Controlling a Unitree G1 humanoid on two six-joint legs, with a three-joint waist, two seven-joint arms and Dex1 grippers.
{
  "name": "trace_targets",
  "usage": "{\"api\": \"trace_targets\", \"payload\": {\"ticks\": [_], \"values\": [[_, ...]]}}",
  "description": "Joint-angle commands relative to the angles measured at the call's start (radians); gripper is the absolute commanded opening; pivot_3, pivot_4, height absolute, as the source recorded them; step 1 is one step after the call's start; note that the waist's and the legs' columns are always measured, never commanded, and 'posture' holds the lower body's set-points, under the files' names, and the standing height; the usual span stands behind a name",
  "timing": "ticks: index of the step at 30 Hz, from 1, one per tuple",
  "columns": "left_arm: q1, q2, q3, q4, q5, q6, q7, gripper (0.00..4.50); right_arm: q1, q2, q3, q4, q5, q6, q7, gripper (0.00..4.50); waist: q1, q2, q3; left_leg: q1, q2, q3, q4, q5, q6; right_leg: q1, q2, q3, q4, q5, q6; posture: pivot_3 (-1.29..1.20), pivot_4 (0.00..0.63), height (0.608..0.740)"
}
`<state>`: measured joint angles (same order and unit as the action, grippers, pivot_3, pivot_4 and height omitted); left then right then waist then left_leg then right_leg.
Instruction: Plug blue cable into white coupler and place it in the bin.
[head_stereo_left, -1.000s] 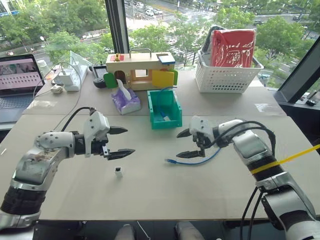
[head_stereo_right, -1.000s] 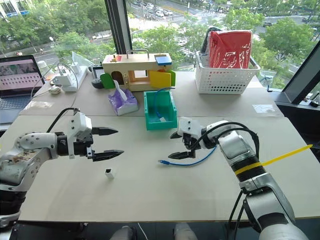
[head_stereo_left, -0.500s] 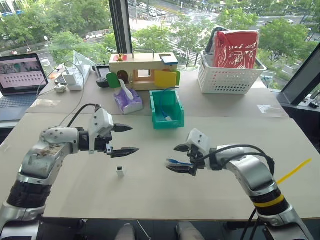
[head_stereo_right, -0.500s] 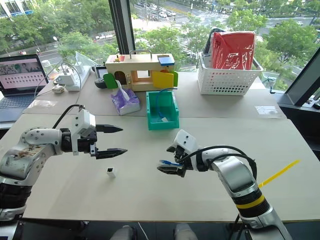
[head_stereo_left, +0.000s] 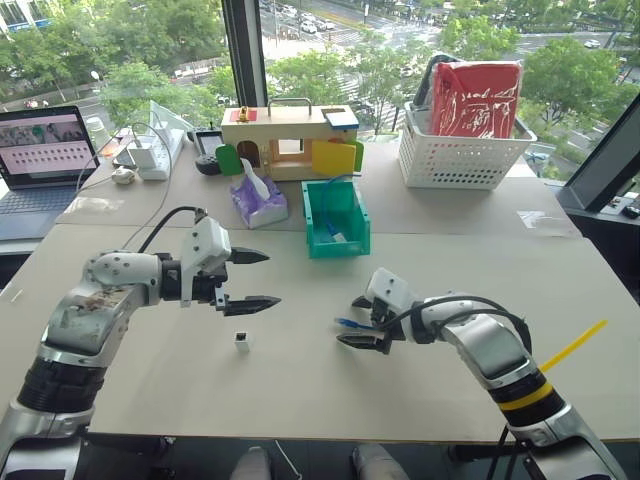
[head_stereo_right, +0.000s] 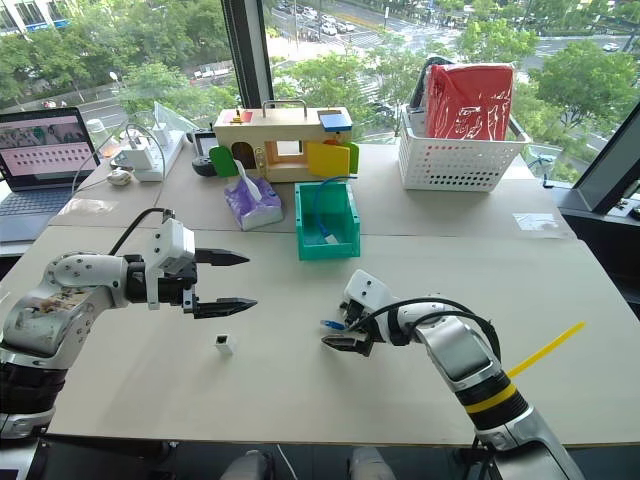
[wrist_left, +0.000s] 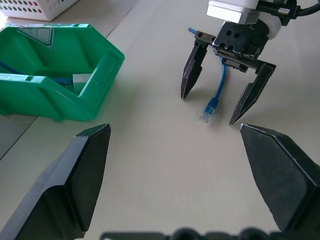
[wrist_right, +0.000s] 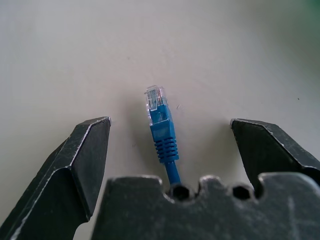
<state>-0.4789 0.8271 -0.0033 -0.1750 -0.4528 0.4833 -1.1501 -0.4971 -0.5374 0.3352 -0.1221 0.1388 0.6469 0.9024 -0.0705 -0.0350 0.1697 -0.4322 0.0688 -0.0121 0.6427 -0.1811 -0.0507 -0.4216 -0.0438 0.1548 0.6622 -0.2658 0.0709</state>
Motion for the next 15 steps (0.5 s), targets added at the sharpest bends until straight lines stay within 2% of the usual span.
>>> {"api": "trace_targets", "payload": {"ticks": [1, 5, 6, 11, 15], "values": [[-0.014, 0.01, 0.016, -0.023, -0.002, -0.017, -0.007, 4.41, -0.002, -0.004, -0.004, -0.001, 0.005, -0.018, 0.014, 3.57, 0.0, 0.0, 0.0, 0.0, 0.0, 0.0, 0.0, 0.0, 0.0, 0.0, 0.0, 0.0, 0.0, 0.0, 0.0, 0.0, 0.15, 0.724], [-0.025, 0.009, 0.01, -0.013, 0.003, -0.023, -0.014, 4.41, 0.004, -0.018, 0.022, 0.004, -0.006, -0.063, 0.05, 2.37, 0.0, 0.0, 0.0, 0.0, 0.0, 0.0, 0.0, 0.0, 0.0, 0.0, 0.0, 0.0, 0.0, 0.0, 0.0, 0.0, 0.15, 0.724], [-0.028, 0.009, 0.007, -0.01, 0.006, -0.026, -0.017, 4.41, 0.006, -0.024, 0.033, 0.001, -0.011, -0.084, 0.064, 1.87, 0.0, 0.0, 0.0, 0.0, 0.0, 0.0, 0.0, 0.0, 0.0, 0.0, 0.0, 0.0, 0.0, 0.0, 0.0, 0.0, 0.15, 0.724], [-0.046, -0.006, -0.035, 0.006, 0.035, -0.05, -0.038, 4.41, 0.003, -0.035, 0.09, 0.008, -0.043, -0.204, 0.13, 0.2, 0.0, 0.0, 0.0, 0.0, 0.0, 0.0, 0.0, 0.0, 0.0, 0.0, 0.0, 0.0, 0.0, 0.0, 0.0, 0.0, 0.15, 0.724], [-0.057, -0.03, -0.111, 0.011, 0.079, -0.091, -0.068, 4.41, -0.008, -0.025, 0.118, 0.015, -0.052, -0.277, 0.183, 0.11, 0.0, 0.0, 0.0, 0.0, 0.0, 0.0, 0.0, 0.0, 0.0, 0.0, 0.0, 0.0, 0.0, 0.0, 0.0, 0.0, 0.15, 0.724]]}}
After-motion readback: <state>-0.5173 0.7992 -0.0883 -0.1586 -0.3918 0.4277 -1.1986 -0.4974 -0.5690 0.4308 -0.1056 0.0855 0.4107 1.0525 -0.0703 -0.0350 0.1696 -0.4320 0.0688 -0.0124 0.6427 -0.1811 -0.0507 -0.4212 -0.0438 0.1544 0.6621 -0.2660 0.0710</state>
